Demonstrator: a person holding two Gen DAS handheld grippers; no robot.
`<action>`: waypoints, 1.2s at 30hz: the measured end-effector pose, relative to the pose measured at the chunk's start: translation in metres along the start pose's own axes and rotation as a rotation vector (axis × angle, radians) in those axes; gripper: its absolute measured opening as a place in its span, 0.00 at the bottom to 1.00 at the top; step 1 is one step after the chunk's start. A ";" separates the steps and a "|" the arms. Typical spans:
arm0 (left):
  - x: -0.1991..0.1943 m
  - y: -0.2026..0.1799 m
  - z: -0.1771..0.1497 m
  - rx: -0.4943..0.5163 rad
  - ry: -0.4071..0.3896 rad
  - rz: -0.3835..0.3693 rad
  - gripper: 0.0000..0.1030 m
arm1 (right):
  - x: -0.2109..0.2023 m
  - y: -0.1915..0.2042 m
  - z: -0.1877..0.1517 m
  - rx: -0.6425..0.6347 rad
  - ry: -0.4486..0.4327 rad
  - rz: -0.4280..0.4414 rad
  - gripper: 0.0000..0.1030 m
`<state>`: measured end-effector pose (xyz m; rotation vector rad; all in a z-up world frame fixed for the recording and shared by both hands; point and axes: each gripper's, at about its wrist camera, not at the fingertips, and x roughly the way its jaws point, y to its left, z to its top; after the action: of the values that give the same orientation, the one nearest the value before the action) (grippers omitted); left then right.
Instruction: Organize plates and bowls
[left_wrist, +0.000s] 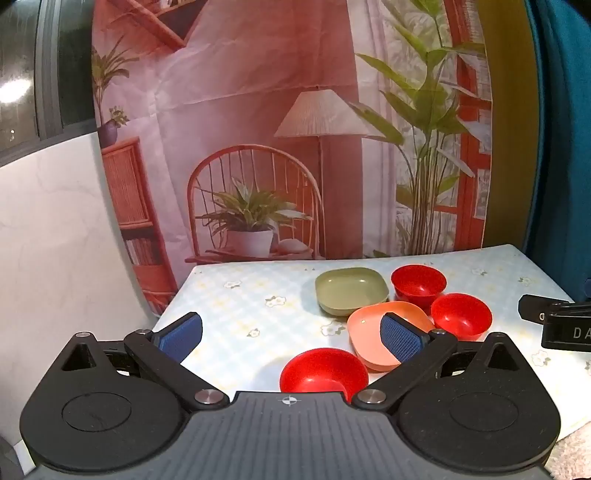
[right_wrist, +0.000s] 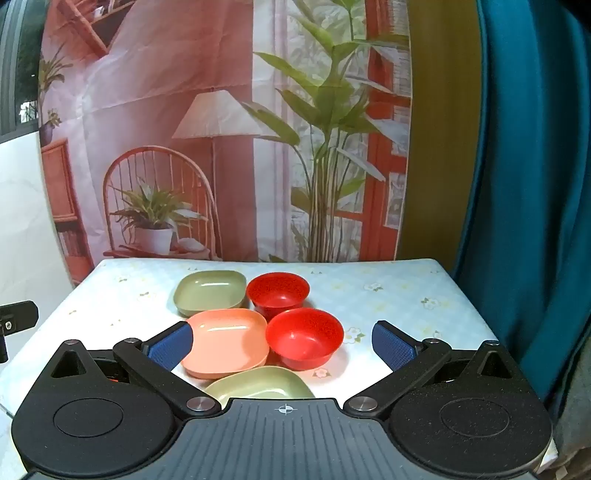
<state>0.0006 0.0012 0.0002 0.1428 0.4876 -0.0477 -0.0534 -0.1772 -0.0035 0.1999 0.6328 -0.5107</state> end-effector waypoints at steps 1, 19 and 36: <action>0.001 0.001 0.000 -0.003 -0.002 -0.004 1.00 | 0.000 0.000 0.000 -0.001 0.001 -0.001 1.00; -0.003 -0.003 -0.002 0.018 -0.020 0.025 1.00 | 0.001 -0.001 -0.002 -0.005 0.000 -0.003 1.00; -0.002 -0.001 -0.002 0.015 -0.008 0.031 1.00 | 0.001 -0.001 -0.002 -0.005 -0.001 -0.007 1.00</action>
<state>-0.0017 0.0005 -0.0009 0.1650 0.4766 -0.0213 -0.0539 -0.1781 -0.0058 0.1925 0.6339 -0.5154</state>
